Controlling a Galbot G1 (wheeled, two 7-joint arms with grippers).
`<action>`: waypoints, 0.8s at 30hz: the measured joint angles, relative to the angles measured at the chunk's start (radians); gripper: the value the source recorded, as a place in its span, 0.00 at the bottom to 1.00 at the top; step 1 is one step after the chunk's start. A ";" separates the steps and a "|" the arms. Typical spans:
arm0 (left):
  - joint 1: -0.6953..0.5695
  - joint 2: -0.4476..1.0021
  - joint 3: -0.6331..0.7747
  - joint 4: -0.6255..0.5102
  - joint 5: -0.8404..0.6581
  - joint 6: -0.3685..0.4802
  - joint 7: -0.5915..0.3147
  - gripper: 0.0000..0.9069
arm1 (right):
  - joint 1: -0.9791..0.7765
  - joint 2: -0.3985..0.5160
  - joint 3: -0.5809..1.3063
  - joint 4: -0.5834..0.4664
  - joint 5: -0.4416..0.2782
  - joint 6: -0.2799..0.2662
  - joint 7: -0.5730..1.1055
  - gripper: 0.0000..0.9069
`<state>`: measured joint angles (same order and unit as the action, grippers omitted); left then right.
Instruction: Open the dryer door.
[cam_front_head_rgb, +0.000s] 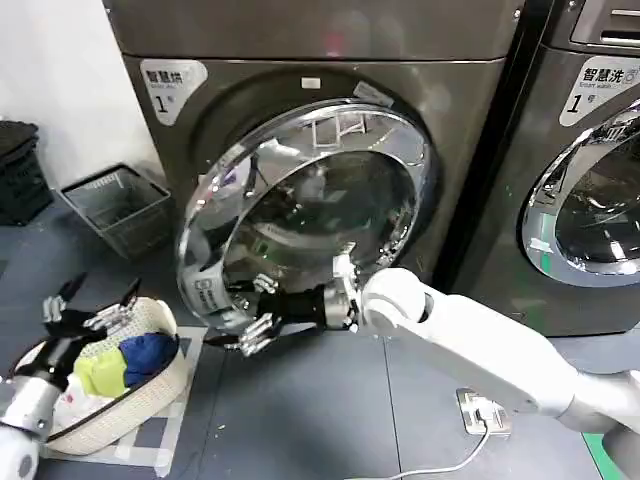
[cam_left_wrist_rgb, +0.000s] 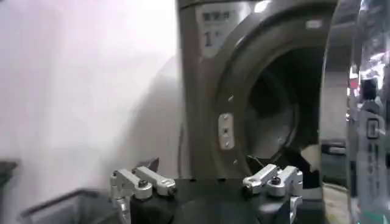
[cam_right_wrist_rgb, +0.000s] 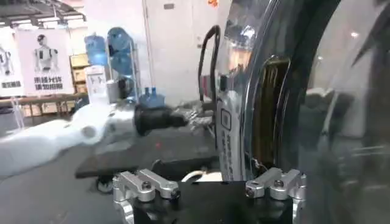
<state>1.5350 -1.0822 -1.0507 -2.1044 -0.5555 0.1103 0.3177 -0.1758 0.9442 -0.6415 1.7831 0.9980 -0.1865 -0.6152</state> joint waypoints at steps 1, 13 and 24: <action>-0.010 0.012 0.006 0.011 0.000 -0.004 0.004 1.00 | -0.004 -0.009 0.000 0.010 0.000 -0.001 -0.003 1.00; -0.161 0.169 0.165 0.146 0.009 -0.030 0.059 1.00 | -0.059 -0.126 0.007 0.146 -0.021 -0.005 -0.036 1.00; -0.318 0.274 0.354 0.219 0.006 -0.079 0.177 1.00 | -0.188 -0.268 0.106 0.246 -0.062 0.003 -0.050 1.00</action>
<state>1.2172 -0.8086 -0.6971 -1.8856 -0.5498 0.0310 0.4946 -0.3640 0.6759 -0.5353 2.0289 0.9363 -0.1833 -0.6649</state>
